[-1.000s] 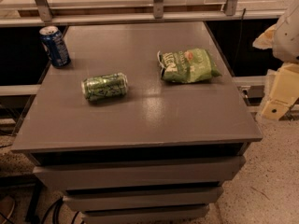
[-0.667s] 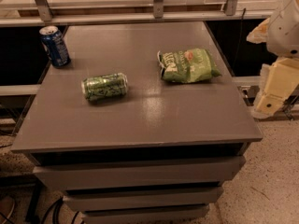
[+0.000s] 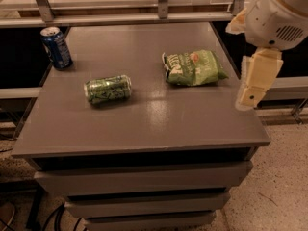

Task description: Place green can upright

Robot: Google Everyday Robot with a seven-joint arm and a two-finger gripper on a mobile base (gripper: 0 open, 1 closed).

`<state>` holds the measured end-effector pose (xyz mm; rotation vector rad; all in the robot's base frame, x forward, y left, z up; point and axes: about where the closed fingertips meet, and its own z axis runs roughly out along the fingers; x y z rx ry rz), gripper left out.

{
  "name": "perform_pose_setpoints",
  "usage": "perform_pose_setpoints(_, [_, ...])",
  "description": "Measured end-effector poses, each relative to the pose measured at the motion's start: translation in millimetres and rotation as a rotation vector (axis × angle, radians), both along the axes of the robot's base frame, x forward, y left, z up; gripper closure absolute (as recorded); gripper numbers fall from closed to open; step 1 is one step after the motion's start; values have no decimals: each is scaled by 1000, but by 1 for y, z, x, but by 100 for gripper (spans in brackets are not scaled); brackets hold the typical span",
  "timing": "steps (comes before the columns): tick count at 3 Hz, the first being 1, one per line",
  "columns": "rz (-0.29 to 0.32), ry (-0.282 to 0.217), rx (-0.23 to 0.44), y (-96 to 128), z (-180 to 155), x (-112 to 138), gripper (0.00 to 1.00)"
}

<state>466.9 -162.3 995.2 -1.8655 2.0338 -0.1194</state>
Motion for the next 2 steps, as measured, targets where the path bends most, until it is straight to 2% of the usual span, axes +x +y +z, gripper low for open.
perform_pose_setpoints(1, [70, -11, 10, 39, 3, 6, 0])
perform_pose_setpoints(2, [110, -10, -9, 78, 4, 6, 0])
